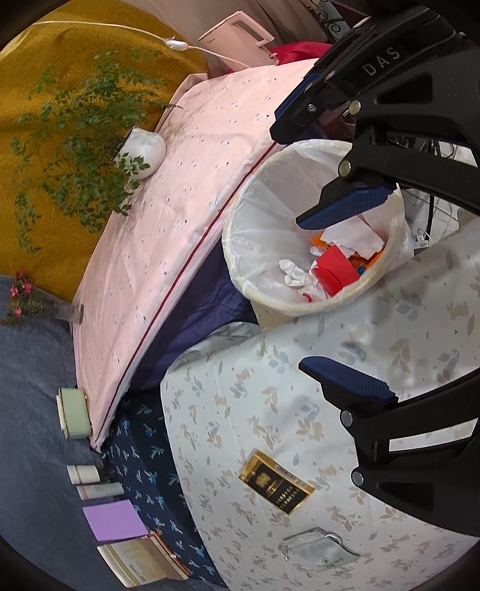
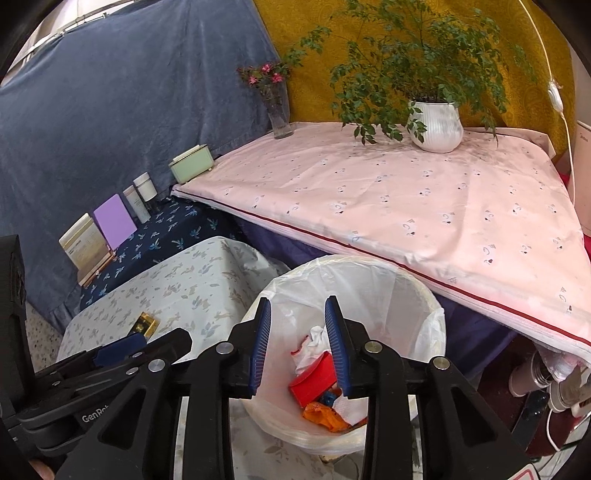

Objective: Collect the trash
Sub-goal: 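Move both tools back toward the grey pouch and cigarette pack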

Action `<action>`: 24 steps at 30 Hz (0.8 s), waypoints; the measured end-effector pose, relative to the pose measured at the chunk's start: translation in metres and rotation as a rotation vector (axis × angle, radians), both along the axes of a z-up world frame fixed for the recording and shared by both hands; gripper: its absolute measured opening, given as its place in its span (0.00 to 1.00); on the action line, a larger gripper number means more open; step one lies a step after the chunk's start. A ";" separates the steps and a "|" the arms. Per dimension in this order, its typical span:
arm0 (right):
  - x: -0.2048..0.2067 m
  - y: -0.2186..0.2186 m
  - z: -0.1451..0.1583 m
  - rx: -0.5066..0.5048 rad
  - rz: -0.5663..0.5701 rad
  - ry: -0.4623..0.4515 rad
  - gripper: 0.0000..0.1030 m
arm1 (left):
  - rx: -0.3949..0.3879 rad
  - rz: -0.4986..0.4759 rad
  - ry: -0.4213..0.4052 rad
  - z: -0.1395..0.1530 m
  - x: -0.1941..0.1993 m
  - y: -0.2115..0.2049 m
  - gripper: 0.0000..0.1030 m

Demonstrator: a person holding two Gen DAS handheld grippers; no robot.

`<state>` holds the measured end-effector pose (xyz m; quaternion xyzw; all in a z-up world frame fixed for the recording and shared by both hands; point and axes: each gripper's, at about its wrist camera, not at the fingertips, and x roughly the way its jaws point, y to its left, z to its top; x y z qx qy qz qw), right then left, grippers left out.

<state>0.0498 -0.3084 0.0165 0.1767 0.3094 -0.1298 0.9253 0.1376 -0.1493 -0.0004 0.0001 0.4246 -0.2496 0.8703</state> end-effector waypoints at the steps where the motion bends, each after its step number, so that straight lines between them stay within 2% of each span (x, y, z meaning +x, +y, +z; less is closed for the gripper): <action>1: 0.001 0.003 0.000 -0.003 0.004 0.000 0.33 | -0.002 0.011 0.001 -0.001 0.002 0.005 0.66; 5: 0.008 0.018 -0.002 -0.006 0.030 0.008 0.34 | -0.004 0.053 0.003 -0.004 0.007 0.027 0.69; 8: 0.014 0.034 -0.003 -0.014 0.052 0.015 0.39 | -0.003 0.081 0.008 -0.008 0.011 0.043 0.69; 12: 0.022 0.054 -0.006 -0.025 0.087 0.026 0.41 | 0.001 0.124 0.013 -0.015 0.017 0.068 0.76; 17: 0.033 0.083 -0.011 -0.037 0.128 0.044 0.45 | 0.004 0.192 0.033 -0.025 0.029 0.105 0.78; 24: 0.052 0.119 -0.019 -0.041 0.186 0.070 0.46 | 0.031 0.291 0.041 -0.041 0.041 0.160 0.85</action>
